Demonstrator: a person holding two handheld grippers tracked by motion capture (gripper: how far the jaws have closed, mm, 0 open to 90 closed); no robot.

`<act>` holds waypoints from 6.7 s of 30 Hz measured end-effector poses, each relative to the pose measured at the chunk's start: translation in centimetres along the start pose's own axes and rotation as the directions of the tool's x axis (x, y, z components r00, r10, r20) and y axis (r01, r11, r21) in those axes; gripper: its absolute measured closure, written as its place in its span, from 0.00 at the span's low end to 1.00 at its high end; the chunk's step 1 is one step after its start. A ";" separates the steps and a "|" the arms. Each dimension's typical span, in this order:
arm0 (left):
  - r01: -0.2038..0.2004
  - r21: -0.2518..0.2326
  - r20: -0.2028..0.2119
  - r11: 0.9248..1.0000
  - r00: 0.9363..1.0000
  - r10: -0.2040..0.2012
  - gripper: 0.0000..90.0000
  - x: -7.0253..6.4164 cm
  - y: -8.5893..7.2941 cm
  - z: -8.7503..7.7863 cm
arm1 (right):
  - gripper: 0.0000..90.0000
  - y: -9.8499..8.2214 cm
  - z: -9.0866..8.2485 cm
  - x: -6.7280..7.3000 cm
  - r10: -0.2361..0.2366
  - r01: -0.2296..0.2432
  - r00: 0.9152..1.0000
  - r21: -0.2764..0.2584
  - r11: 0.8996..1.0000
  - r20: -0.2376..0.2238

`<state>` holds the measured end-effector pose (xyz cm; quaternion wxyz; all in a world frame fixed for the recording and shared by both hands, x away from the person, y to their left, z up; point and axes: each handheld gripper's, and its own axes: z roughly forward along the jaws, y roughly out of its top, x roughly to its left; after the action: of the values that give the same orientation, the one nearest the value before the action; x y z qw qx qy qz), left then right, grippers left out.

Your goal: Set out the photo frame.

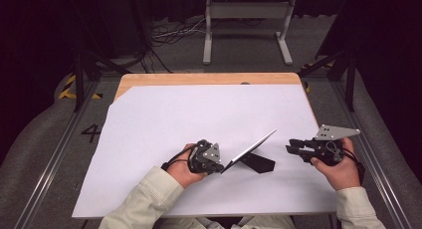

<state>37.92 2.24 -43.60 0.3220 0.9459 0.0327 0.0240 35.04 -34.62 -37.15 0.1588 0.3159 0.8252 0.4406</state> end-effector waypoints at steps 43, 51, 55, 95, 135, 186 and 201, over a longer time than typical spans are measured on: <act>-0.166 -0.007 0.198 0.986 0.966 0.164 1.00 -4.7 5.3 4.0 | 0.75 -0.9 -0.9 0.2 0.034 -0.034 0.999 0.013 0.999 0.001; -0.181 -0.006 0.200 0.984 0.964 0.178 1.00 -5.0 6.1 4.5 | 0.75 -0.9 -0.8 0.2 0.035 -0.035 0.999 0.015 0.999 -0.002; -0.190 -0.010 0.207 0.982 0.960 0.188 1.00 -5.2 6.6 4.9 | 0.75 -0.9 -0.8 0.2 0.035 -0.035 0.999 0.016 0.999 -0.001; -0.204 -0.071 0.177 0.976 0.961 0.214 1.00 -5.2 9.2 6.4 | 0.86 -1.3 -2.8 -0.4 0.151 -0.152 0.988 0.030 0.988 0.014; -0.056 -0.085 0.125 0.995 0.990 0.067 0.94 -2.3 3.9 0.8 | 0.82 3.2 -5.9 2.8 0.249 -0.254 0.965 0.057 0.966 0.077; -0.021 -0.080 0.102 0.997 0.994 0.029 0.90 -1.4 3.2 -0.1 | 0.61 5.4 -3.5 6.7 0.333 -0.336 0.942 0.149 0.930 0.043; -0.025 -0.073 0.099 0.997 0.995 0.032 0.90 -1.2 3.1 0.0 | 0.61 5.1 -1.1 7.1 0.309 -0.316 0.949 0.218 0.923 0.066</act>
<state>36.86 -0.29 -41.80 0.3564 0.9341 0.0023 -0.0178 31.04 -28.55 -32.19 0.0621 0.4662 0.8064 0.3586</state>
